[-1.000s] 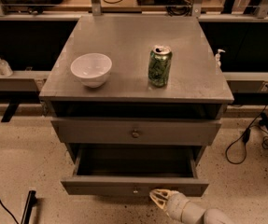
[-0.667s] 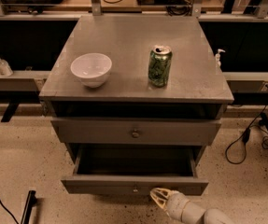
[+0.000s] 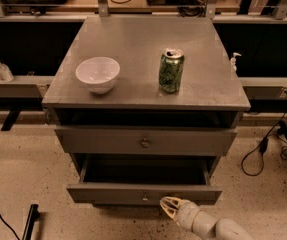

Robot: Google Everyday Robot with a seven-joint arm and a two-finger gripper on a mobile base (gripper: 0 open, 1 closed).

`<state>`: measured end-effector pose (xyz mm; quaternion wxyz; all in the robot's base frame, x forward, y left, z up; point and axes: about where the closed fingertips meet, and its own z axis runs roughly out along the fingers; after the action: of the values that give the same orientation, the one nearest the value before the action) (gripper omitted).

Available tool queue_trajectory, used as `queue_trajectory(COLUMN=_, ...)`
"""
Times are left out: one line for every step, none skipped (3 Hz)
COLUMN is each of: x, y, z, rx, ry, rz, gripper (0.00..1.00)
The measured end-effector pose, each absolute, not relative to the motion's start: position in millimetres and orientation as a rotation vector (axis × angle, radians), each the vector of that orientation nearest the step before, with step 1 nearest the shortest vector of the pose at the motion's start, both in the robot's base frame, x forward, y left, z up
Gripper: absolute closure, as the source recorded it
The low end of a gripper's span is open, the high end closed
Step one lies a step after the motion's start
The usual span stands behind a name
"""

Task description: Close middle drawer

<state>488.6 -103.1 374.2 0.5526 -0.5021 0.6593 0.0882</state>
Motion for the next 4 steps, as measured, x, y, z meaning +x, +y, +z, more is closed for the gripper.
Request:
queue_trajectory(x=510.9, y=-96.3, z=369.9, rx=-1.192, ry=1.555, rz=0.198, gripper=1.00)
queue_trajectory(x=510.2, y=-95.9, z=369.9, rx=-1.192, ry=1.555, rz=0.198, gripper=1.00)
queue_trajectory(x=524.2, y=-93.6, z=363.4, rx=-1.186, ry=1.564, rz=0.187, gripper=1.00)
queue_trajectory(x=524.2, y=-93.6, z=363.4, rx=-1.186, ry=1.564, rz=0.187, gripper=1.00)
